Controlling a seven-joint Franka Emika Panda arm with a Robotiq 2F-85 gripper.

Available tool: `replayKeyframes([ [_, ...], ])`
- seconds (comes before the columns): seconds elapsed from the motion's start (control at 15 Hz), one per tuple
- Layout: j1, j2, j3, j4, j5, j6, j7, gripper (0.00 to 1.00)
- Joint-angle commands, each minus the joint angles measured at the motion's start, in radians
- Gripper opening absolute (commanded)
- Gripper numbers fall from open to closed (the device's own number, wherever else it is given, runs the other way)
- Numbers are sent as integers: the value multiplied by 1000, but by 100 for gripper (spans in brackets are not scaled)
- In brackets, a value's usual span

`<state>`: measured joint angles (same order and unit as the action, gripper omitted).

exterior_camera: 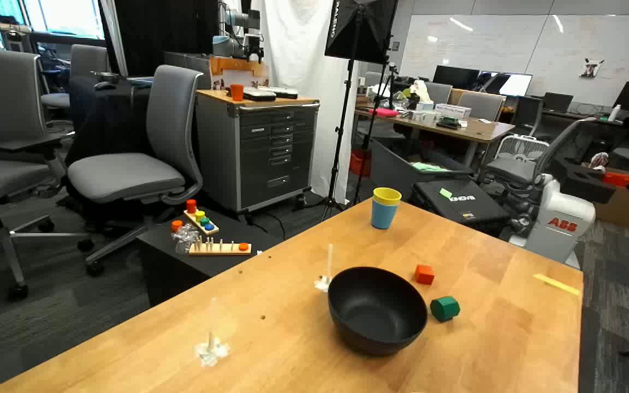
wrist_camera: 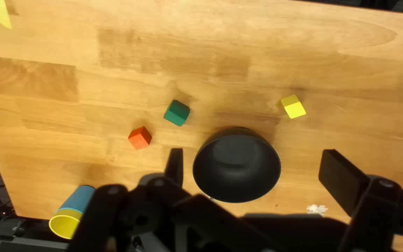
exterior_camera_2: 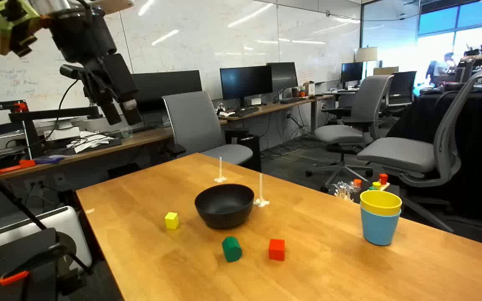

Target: Put the yellow, green and orange blocks inside the black bowl

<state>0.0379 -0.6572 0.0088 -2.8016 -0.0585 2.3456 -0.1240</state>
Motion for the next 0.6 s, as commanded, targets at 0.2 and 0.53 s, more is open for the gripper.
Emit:
replayKeyframes([
  [0.2, 4, 1, -3, 2, -3, -4, 3, 100],
  [0.53, -2, 12, -1, 3, -1, 7, 17, 100],
])
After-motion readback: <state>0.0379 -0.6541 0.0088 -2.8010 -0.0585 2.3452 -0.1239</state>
